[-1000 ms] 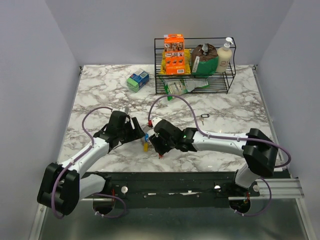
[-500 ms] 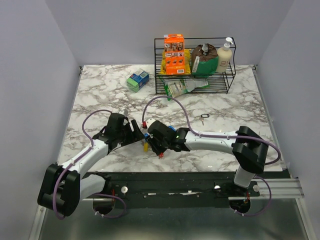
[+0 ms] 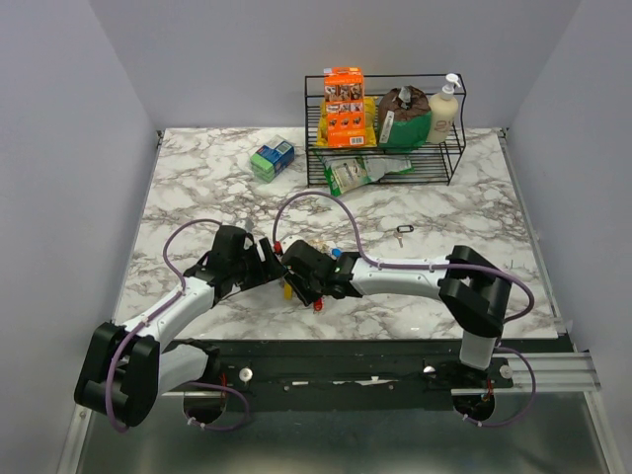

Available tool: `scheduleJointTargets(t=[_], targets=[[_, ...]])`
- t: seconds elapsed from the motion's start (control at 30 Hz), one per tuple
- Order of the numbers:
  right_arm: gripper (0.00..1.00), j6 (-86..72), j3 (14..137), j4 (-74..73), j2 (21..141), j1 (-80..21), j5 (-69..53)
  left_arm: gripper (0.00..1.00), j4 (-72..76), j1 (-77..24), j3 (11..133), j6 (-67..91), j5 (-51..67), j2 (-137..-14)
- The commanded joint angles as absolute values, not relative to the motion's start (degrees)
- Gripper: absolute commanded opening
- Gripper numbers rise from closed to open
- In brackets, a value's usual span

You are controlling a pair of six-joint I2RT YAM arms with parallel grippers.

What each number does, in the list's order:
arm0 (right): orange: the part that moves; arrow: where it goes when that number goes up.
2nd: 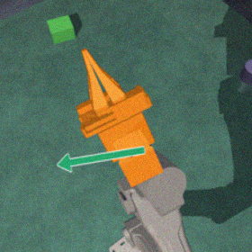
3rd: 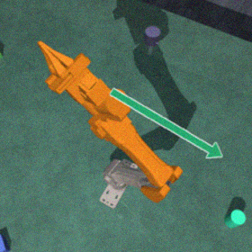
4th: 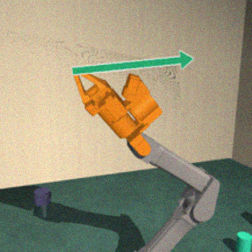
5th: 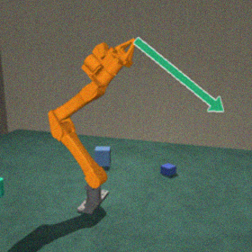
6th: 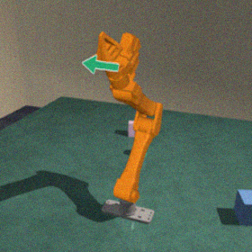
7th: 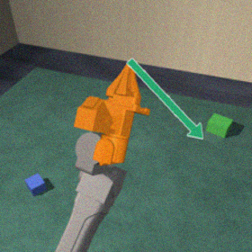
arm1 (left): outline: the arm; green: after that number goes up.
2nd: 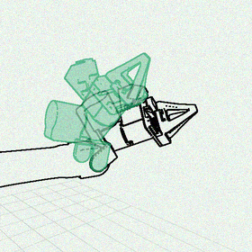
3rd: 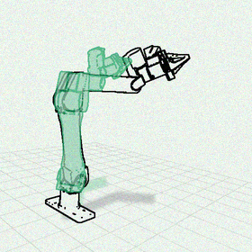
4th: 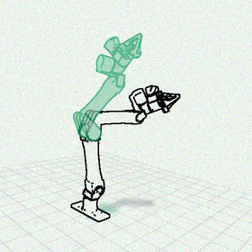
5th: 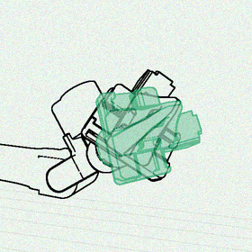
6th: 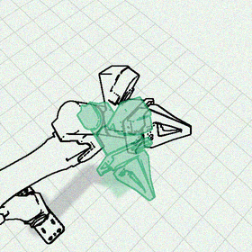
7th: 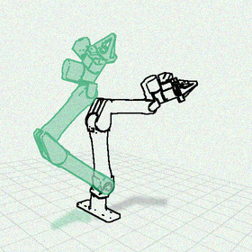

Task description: Put the keys on the keyring

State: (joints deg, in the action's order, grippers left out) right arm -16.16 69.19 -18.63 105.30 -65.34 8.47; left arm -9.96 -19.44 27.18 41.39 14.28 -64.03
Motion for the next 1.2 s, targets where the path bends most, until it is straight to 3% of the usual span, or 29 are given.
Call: scheduleJointTargets(t=[0.0,0.43,0.8,1.17], targets=[[0.40,-17.31,70.93,-20.04,107.40,-65.92,10.72,0.79,-8.61,-18.98,26.46,41.57,15.73,-64.25],[0.32,-18.37,70.75,-20.74,109.34,-65.92,13.09,0.79,-8.26,-18.98,25.40,41.40,15.65,-64.34],[0.12,-20.47,68.82,-20.74,106.88,-66.01,19.59,0.79,-9.14,-18.98,25.14,41.22,14.59,-63.46],[0.07,-20.92,66.01,-20.74,103.63,-66.01,24.16,0.79,-9.40,-18.98,25.75,40.26,13.45,-64.25]])
